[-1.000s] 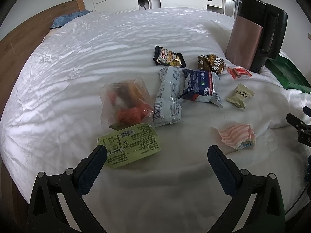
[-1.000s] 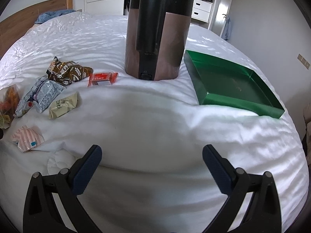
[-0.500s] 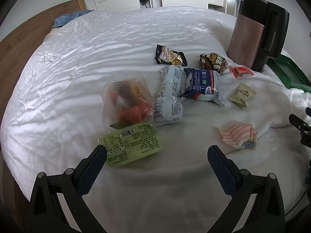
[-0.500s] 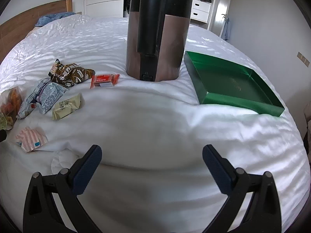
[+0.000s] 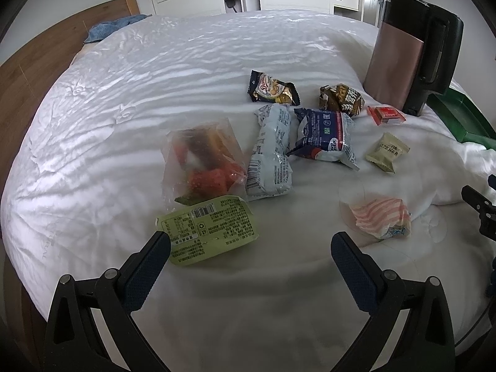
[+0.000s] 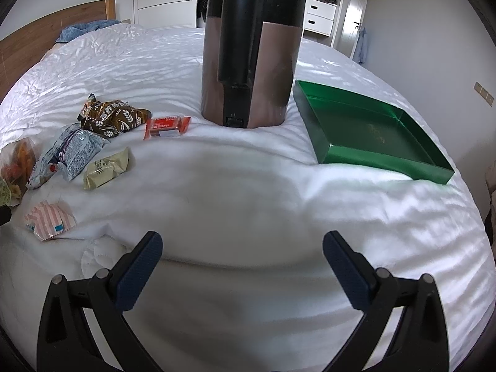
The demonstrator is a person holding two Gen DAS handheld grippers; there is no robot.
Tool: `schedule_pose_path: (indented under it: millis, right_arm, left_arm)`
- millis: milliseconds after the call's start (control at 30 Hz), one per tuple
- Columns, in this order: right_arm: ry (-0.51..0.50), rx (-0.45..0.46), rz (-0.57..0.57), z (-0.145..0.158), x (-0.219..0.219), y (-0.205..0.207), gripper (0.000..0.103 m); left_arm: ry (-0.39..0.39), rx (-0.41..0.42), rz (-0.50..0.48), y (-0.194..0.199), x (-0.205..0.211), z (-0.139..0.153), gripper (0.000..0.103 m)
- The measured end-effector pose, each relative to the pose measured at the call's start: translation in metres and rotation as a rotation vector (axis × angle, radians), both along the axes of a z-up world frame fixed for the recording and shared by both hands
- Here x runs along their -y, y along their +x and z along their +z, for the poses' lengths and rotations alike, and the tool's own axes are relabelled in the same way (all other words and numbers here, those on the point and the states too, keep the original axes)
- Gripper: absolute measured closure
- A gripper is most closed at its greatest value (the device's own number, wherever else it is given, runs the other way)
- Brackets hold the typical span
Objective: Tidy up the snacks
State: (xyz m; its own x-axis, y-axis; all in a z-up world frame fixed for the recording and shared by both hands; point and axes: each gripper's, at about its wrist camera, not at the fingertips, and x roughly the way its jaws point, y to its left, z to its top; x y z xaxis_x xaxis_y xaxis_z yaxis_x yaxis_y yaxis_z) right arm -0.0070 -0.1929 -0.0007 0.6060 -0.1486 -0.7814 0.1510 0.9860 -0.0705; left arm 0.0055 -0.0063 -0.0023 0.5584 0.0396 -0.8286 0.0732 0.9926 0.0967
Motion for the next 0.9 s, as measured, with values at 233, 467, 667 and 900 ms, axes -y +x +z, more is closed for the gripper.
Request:
schedule_pose_path:
  millis: [233,467,667,900]
  right_arm:
    - [-0.003,0.002,-0.015,0.002,0.0,-0.002,0.0]
    - [-0.019,0.004,-0.016,0.005,-0.001,-0.004,0.0]
    - [-0.016,0.005,-0.017,0.007,-0.001,-0.006,0.0]
    - [-0.014,0.008,-0.008,0.01,-0.001,-0.008,0.0]
  left_arm:
    - [-0.013,0.017,-0.002,0.002,-0.001,0.004,0.001]
    - [-0.028,0.024,-0.001,0.003,-0.003,0.006,0.001]
    - [-0.028,0.028,-0.001,0.003,-0.003,0.007,0.001]
    - [-0.032,0.03,0.0,0.004,-0.003,0.008,0.001]
